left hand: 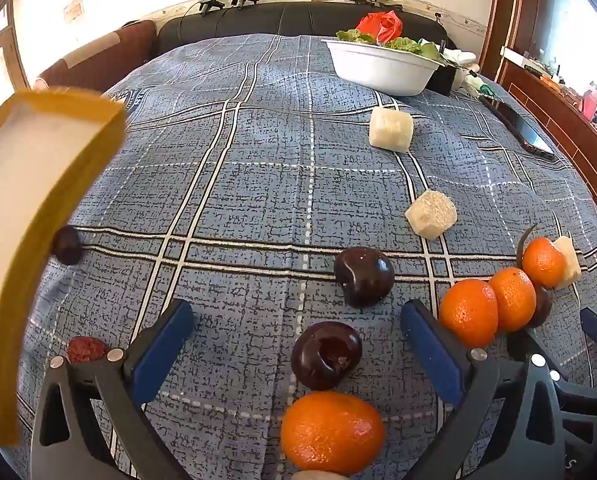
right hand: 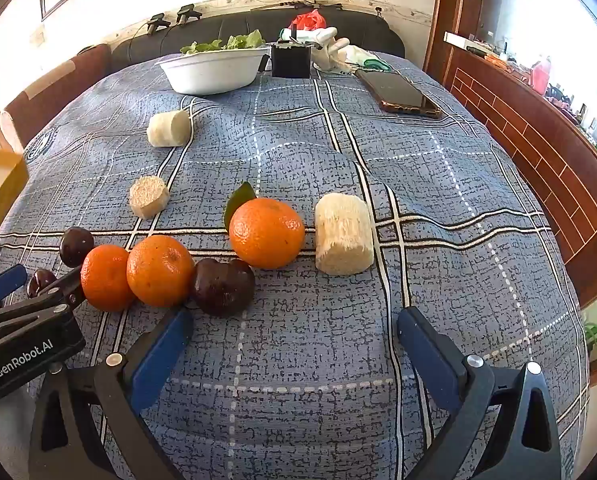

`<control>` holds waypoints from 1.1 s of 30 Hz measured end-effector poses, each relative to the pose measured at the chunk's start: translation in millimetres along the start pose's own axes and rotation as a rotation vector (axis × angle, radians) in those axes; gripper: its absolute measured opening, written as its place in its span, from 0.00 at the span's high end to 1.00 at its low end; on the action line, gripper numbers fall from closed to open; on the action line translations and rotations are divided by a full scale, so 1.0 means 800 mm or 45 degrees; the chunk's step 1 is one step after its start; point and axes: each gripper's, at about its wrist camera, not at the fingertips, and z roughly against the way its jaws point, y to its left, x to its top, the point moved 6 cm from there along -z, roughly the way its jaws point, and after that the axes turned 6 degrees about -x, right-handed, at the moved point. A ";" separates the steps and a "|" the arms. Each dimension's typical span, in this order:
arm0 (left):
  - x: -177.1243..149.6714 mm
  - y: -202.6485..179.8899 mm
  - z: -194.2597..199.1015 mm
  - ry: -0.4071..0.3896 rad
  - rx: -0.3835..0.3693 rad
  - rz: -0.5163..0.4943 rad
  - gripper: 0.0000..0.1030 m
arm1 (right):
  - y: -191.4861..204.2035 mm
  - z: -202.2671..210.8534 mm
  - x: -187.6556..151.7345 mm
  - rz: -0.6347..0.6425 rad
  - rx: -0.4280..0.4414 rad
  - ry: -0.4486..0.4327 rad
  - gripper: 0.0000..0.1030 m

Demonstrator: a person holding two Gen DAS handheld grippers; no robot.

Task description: Organize fruits

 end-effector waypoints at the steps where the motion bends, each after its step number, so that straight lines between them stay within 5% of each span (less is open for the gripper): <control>1: 0.000 0.000 0.000 0.001 0.000 0.000 0.00 | 0.000 0.000 0.000 0.001 -0.001 0.000 0.00; 33: 0.000 0.000 0.000 0.005 0.001 -0.001 0.00 | 0.000 -0.002 0.002 0.004 -0.005 0.003 0.00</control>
